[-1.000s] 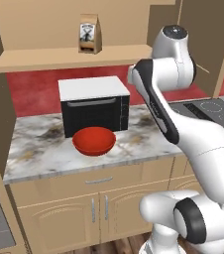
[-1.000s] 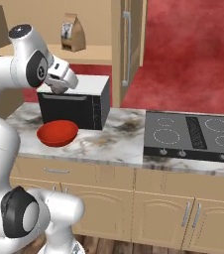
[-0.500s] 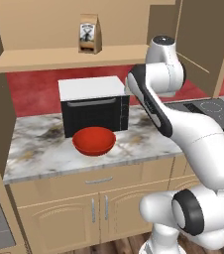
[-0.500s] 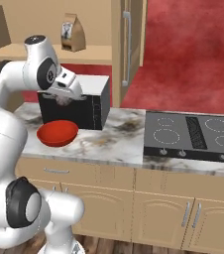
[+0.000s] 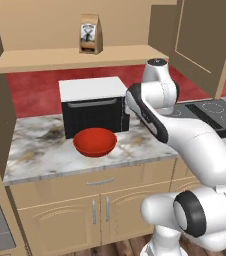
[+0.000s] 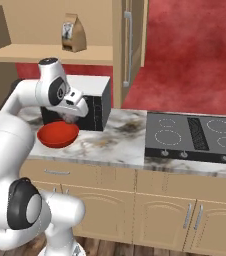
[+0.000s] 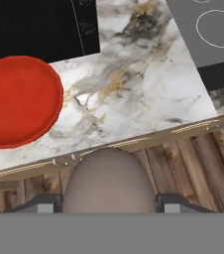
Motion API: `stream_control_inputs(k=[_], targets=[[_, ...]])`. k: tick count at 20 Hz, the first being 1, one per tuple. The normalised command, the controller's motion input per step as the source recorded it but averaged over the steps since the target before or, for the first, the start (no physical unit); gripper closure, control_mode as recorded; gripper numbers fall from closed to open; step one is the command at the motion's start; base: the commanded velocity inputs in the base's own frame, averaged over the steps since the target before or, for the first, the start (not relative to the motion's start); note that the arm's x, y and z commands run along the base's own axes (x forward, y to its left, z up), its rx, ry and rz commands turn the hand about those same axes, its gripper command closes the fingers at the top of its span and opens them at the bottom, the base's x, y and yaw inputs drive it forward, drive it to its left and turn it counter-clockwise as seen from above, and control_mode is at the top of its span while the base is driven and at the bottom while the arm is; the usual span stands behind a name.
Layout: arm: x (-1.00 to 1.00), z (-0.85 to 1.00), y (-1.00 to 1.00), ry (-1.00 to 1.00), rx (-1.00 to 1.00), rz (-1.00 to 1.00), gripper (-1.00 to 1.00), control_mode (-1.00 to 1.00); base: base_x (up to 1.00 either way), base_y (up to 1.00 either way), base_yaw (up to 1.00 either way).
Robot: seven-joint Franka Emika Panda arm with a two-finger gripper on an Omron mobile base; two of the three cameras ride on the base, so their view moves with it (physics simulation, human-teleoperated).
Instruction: Pick the egg and butter from the fridge and place them by the bowl for mixing.
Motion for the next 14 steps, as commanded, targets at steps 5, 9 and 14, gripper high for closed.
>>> stream_control_inputs(k=[5,9,14], targets=[[0.37,-0.62,-0.1,-0.01,0.0,0.0,1.0,-1.0,0.0,0.0,0.0],[0.5,-0.47,-0.14,0.02,0.0,0.05,1.0,-1.0,0.0,0.0,0.0],[0.5,-0.31,0.0,0.0,0.0,0.05,1.0,-1.0,0.0,0.0,0.0]])
